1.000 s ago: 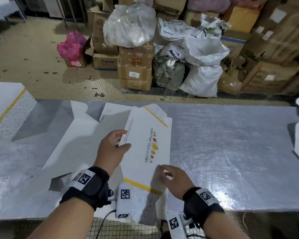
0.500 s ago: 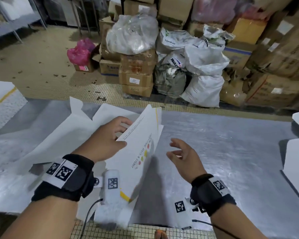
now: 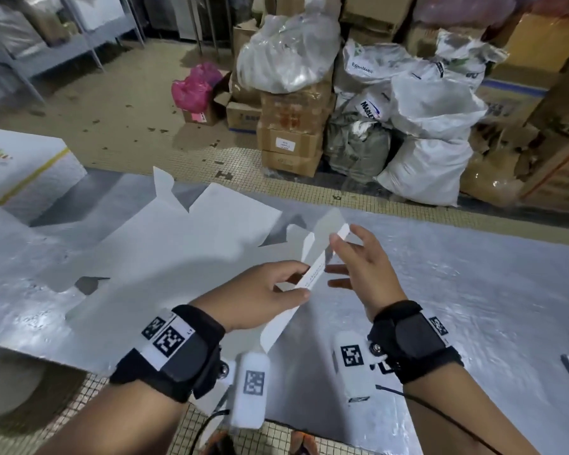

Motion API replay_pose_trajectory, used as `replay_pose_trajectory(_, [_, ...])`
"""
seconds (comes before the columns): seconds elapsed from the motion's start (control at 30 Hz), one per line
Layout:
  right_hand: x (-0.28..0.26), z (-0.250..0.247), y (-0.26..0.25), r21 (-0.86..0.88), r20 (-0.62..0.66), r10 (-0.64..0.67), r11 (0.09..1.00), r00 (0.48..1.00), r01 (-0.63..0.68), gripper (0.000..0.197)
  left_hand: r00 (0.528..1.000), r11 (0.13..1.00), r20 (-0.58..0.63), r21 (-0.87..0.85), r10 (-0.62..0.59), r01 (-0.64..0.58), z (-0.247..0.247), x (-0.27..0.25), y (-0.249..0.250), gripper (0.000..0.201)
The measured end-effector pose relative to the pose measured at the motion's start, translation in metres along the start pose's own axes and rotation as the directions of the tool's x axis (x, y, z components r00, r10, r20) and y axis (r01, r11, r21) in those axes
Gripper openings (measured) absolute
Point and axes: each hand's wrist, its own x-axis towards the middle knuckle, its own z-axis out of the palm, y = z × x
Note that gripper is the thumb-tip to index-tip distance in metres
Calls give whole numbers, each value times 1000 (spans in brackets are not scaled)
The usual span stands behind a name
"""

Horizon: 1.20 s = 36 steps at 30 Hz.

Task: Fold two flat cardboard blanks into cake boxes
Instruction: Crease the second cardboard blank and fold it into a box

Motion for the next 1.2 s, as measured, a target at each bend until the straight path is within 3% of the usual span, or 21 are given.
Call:
replay_pose_trajectory(0.23, [-26, -46, 33, 35, -155, 59, 998, 986, -54, 69, 988, 999, 156, 30, 13, -18, 52, 46, 5, 32])
replay_pose_trajectory(0.47, [-69, -82, 96, -76, -329, 115, 986, 937, -147, 72, 934, 964, 335, 264, -125, 34, 81, 73, -64, 33])
replay_pose_trajectory(0.6, [-91, -75, 139, -248, -311, 166, 936, 936, -249, 68, 900, 912, 397, 411, -182, 3, 78, 65, -105, 38])
replay_pose_trajectory(0.77, [-122, -56, 167, -713, -240, 100, 657, 966, -245, 62, 923, 883, 377, 454, -69, -120, 55, 46, -147, 57])
replay_pose_trajectory(0.9, [-145, -29, 180, -852, -33, -20, 523, 999, -18, 47, 894, 788, 447, 565, -42, -245, 32, 35, -182, 63])
replay_pose_trajectory(0.97, [-156, -21, 186, -852, -22, 31, 523, 999, -35, 54, 887, 763, 462, 570, 8, -304, 27, 30, -194, 63])
replay_pose_trajectory(1.1, [-165, -13, 200, -779, -138, 165, 591, 977, -210, 92, 902, 769, 416, 538, 114, -346, 26, 18, -217, 65])
replay_pose_trajectory(1.2, [-163, -5, 188, -752, -213, 231, 581, 949, -311, 84, 899, 788, 407, 496, 159, -365, 27, 13, -226, 64])
